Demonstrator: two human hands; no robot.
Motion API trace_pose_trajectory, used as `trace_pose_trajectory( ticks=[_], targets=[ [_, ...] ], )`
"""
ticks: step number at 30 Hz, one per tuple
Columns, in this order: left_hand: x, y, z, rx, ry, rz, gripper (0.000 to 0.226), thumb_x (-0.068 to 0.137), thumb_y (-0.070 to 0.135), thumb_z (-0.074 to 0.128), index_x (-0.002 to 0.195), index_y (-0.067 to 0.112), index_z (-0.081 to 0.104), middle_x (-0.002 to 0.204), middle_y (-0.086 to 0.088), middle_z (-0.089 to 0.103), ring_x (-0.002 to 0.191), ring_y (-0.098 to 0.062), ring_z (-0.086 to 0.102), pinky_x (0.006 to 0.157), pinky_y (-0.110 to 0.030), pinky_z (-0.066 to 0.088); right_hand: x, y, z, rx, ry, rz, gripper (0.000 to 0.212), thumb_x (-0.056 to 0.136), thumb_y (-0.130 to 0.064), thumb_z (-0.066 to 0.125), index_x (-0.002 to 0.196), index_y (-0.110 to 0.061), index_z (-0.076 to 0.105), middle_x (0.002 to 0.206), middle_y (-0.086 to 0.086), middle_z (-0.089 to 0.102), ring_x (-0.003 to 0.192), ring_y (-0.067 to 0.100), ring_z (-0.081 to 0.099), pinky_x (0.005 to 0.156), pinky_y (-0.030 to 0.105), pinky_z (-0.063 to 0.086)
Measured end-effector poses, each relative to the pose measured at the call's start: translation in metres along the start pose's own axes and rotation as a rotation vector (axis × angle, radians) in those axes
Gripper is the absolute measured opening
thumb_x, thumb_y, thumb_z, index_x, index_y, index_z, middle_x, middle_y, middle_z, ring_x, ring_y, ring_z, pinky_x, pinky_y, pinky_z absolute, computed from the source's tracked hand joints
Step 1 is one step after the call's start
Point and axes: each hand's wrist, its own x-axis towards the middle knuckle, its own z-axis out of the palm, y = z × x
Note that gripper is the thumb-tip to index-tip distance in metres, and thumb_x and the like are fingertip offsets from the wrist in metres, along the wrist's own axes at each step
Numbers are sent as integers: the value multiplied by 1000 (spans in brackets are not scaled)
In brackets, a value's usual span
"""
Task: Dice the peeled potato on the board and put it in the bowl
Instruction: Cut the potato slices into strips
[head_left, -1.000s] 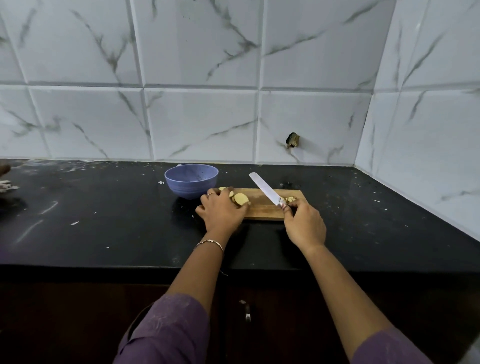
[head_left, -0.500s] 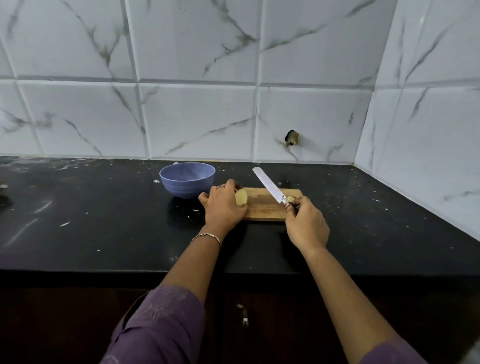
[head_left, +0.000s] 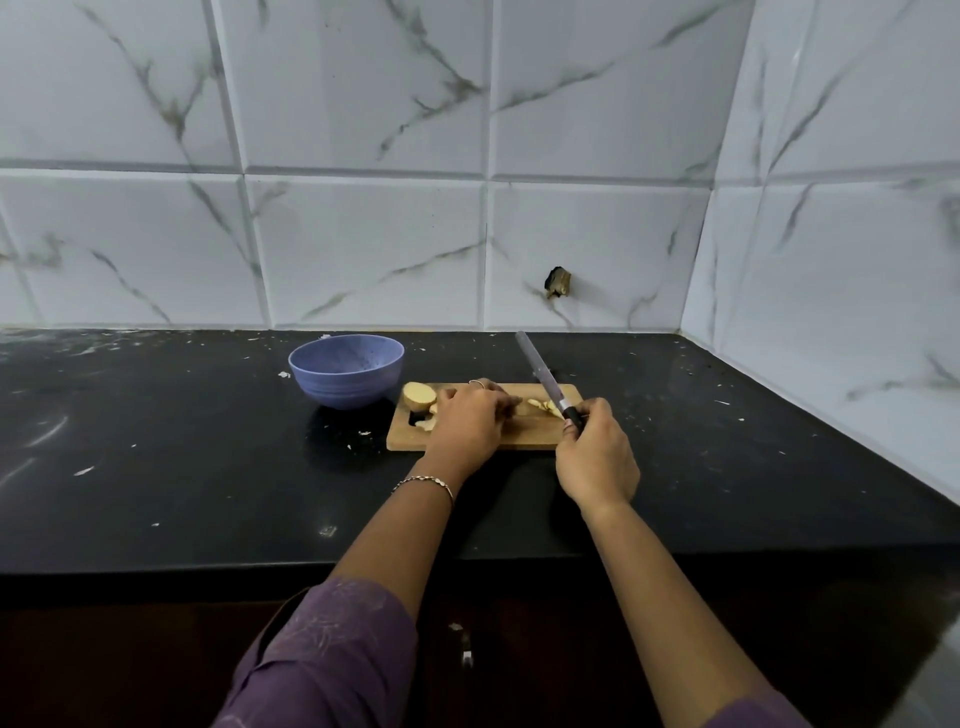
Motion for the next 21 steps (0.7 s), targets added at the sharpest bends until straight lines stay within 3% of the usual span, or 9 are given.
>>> trace_pose_trajectory(
  ticks=[9, 14, 21],
  targets=[
    [-12, 5, 4, 115, -21, -40, 45, 94, 37, 51, 137, 27, 56, 138, 1, 56, 129, -18, 46, 112, -43, 15, -2, 0, 0, -2, -13, -11, 29, 100, -20, 52, 129, -23, 55, 123, 0, 61, 114, 24, 58, 79, 34, 44],
    [-17, 6, 3, 199, -23, -118, 48, 96, 53, 44, 133, 26, 57, 131, -1, 60, 130, -23, 40, 102, -48, 21, -7, -1, -2, 12, -21, -9, 31, 101, -20, 51, 131, -25, 55, 126, -1, 61, 114, 23, 58, 78, 33, 43],
    [-13, 7, 8, 185, -39, -79, 39, 98, 50, 44, 129, 30, 56, 120, 3, 66, 126, -22, 42, 98, -47, 22, -9, -3, -4, 19, -34, -12, 34, 100, -19, 50, 133, -26, 53, 128, -2, 59, 116, 22, 58, 83, 36, 46]
  ],
)
